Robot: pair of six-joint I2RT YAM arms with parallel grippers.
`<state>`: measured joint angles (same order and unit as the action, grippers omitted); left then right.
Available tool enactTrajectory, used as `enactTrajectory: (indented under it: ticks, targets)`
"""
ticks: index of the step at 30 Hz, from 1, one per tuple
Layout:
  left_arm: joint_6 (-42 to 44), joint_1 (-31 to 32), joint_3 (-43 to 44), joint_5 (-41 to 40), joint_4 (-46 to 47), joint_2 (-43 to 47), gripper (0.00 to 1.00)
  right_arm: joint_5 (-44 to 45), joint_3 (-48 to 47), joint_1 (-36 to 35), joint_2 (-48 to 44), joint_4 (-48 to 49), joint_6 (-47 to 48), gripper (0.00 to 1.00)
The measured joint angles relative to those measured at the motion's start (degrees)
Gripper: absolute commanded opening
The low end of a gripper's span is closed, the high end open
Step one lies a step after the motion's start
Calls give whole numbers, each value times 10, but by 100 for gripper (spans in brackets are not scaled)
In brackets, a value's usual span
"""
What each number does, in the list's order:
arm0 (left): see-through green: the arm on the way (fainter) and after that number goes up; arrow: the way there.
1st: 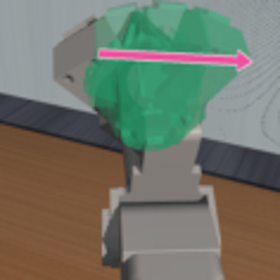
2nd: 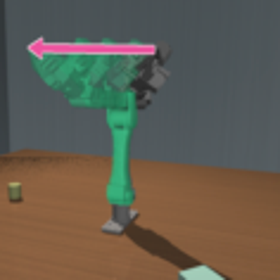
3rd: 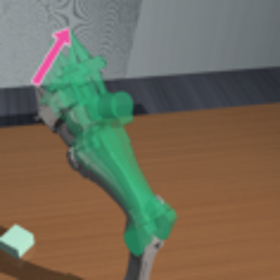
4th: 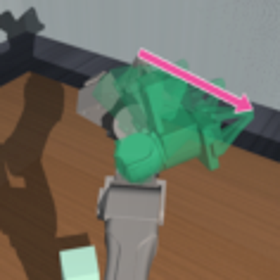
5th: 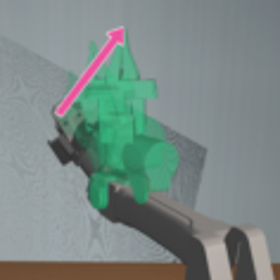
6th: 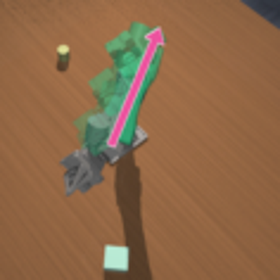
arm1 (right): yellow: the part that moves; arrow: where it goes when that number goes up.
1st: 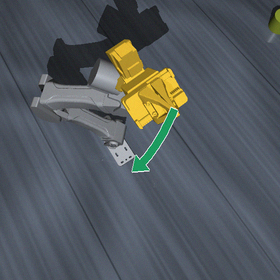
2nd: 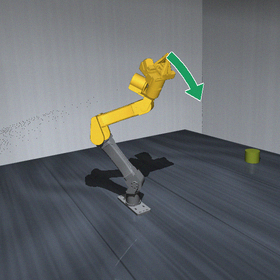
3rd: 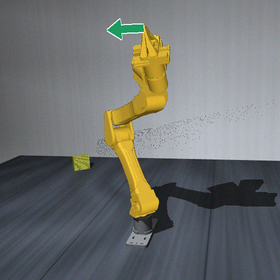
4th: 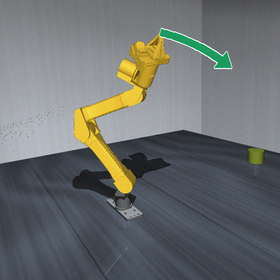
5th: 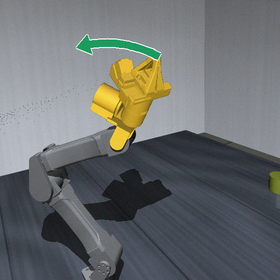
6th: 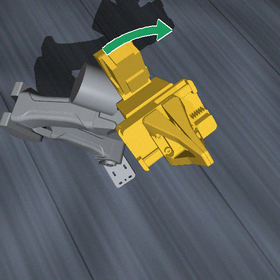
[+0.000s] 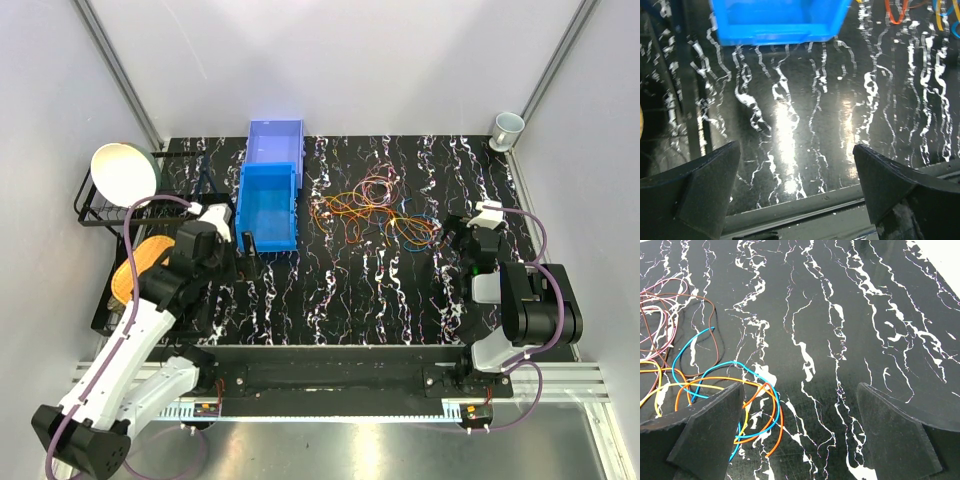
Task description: Untangle the cables
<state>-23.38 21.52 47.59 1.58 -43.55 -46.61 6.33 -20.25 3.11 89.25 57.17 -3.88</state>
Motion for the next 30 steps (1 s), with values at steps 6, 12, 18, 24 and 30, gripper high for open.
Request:
enactTrajectory:
  ticks: [6,12,18,24,30]
  targets:
    - [-1,1,0,11,12,-47,99,0,0,0,0,0,0,100]
    - [-7,0,-2,1,7,-44,99,0,0,0,0,0,0,100]
    - [-11,-1,-3,-8,11,-1,99,0,0,0,0,0,0,100]
    - [-11,-1,-4,-8,12,0,99,0,0,0,0,0,0,100]
    - [-11,-17,-4,-8,12,6,99,0,0,0,0,0,0,100]
